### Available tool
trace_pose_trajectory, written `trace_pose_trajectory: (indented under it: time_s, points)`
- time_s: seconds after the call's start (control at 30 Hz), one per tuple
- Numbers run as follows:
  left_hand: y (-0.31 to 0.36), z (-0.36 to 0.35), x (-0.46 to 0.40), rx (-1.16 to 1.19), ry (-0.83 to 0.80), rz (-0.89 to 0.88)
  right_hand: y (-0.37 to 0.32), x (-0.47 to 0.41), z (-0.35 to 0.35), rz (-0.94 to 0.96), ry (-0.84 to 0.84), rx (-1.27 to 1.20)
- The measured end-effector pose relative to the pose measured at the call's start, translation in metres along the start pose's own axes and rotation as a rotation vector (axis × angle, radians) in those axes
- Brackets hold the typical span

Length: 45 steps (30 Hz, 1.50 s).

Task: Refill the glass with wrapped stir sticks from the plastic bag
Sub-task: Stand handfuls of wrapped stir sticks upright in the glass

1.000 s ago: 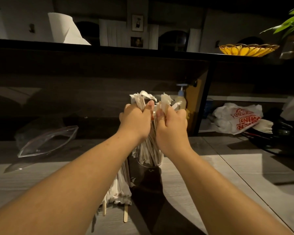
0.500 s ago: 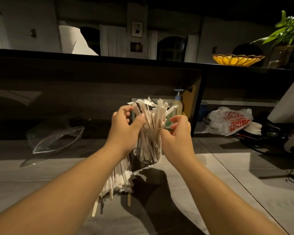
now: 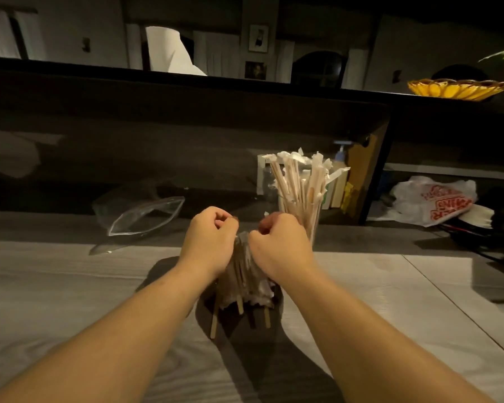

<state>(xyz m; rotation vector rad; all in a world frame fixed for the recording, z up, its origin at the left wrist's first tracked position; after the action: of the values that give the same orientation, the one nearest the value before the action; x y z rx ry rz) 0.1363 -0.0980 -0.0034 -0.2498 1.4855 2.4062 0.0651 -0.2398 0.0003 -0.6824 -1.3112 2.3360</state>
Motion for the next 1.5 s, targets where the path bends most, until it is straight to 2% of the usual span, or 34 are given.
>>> trace_pose_trajectory:
  time_s: [0.13,0.3,0.43,0.63,0.9,1.2,1.3,1.43,1.5]
  points:
    - [-0.031,0.009,-0.002,-0.328,0.096,0.151,0.014,-0.002,-0.029,-0.162,-0.096,-0.015]
    - [-0.037,0.002,-0.008,-0.444,-0.018,0.184,0.024,-0.004,-0.038,-0.157,-0.109,0.035]
    - [-0.041,-0.001,-0.01,-0.339,-0.032,0.214,0.026,-0.007,-0.034,-0.199,-0.136,0.036]
    - [-0.054,-0.002,-0.005,-0.106,-0.107,0.236,0.037,-0.003,-0.029,-0.33,-0.19,-0.151]
    - [-0.048,0.001,0.007,-0.013,-0.053,0.192,0.036,-0.003,-0.032,-0.273,-0.205,-0.166]
    - [-0.056,0.013,0.001,0.055,0.026,0.283,0.029,-0.013,-0.025,-0.239,-0.119,-0.304]
    - [-0.063,0.011,-0.001,0.102,0.013,0.335,0.027,-0.01,-0.031,-0.199,-0.165,-0.272]
    - [-0.074,0.006,0.001,0.348,-0.024,0.505,0.025,-0.007,-0.037,-0.165,-0.201,-0.195]
    - [-0.067,0.008,0.005,0.319,-0.053,0.486,0.024,-0.008,-0.037,-0.155,-0.207,-0.196]
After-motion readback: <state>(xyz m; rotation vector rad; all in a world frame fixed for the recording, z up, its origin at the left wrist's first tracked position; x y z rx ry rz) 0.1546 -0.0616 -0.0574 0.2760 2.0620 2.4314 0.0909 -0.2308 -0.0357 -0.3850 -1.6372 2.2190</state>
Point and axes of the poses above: each hand's wrist, its own x-axis away from the middle knuckle, its own z-axis out of the back of the hand, y = z × x, the point moved 9 cm from there along -x, towards the middle knuckle, and after that the axes turned 8 degrees about -x, right-handed, at the moved point
